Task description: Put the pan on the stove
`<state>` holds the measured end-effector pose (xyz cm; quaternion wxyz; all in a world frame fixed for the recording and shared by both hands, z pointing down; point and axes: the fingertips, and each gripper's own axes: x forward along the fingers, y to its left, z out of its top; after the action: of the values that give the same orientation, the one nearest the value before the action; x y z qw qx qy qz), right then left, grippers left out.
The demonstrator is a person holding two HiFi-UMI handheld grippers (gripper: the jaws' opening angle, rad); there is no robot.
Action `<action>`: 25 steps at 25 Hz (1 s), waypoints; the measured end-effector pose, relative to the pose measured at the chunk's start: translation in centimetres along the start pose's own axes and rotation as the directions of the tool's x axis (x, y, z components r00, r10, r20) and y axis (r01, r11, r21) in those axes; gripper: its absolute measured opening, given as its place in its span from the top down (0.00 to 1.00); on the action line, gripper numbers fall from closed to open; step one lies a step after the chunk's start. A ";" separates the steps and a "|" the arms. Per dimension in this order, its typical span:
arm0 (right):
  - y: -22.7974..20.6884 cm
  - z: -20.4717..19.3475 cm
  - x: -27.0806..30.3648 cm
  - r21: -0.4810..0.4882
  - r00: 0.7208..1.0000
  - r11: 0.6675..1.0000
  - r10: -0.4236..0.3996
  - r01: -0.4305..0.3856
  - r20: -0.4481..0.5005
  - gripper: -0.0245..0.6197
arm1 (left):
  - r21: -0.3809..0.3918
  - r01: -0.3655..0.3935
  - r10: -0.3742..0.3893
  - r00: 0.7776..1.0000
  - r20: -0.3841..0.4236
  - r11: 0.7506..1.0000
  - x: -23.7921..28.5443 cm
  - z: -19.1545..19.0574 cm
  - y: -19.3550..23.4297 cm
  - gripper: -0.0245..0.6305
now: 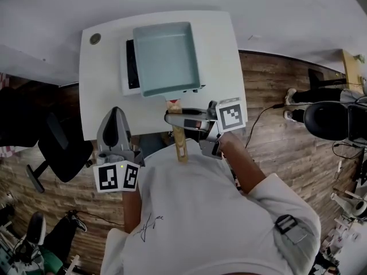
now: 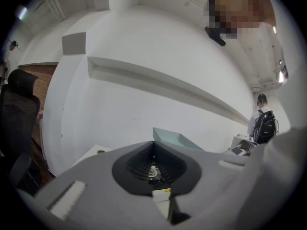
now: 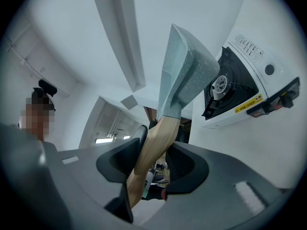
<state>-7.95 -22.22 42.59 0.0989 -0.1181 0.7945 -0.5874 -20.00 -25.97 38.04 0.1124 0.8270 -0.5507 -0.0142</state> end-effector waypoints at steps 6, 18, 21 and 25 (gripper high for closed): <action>-0.8 0.3 0.3 0.005 1.000 1.000 -0.013 0.013 0.003 0.71 | 0.011 -0.007 0.008 1.000 -0.003 1.000 0.3 0.3 0.6 0.95; -4.7 1.1 3.4 0.030 1.000 0.999 -0.022 0.021 0.011 0.71 | 0.007 -0.006 0.006 1.000 -0.031 1.000 0.7 -0.9 3.0 0.95; -6.2 1.3 3.9 0.048 0.999 0.998 -0.035 0.035 0.011 0.71 | 0.003 -0.007 0.008 0.999 -0.040 1.000 0.7 -1.2 3.6 0.95; -8.1 1.8 4.4 0.054 0.998 0.997 -0.061 0.061 0.002 0.71 | 0.003 -0.014 0.014 0.999 -0.046 1.000 0.6 -1.2 4.1 0.95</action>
<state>-11.03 -27.45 49.70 0.0856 -0.1405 0.7743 -0.6111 -23.30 -27.78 40.09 0.1238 0.8233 -0.5540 0.0063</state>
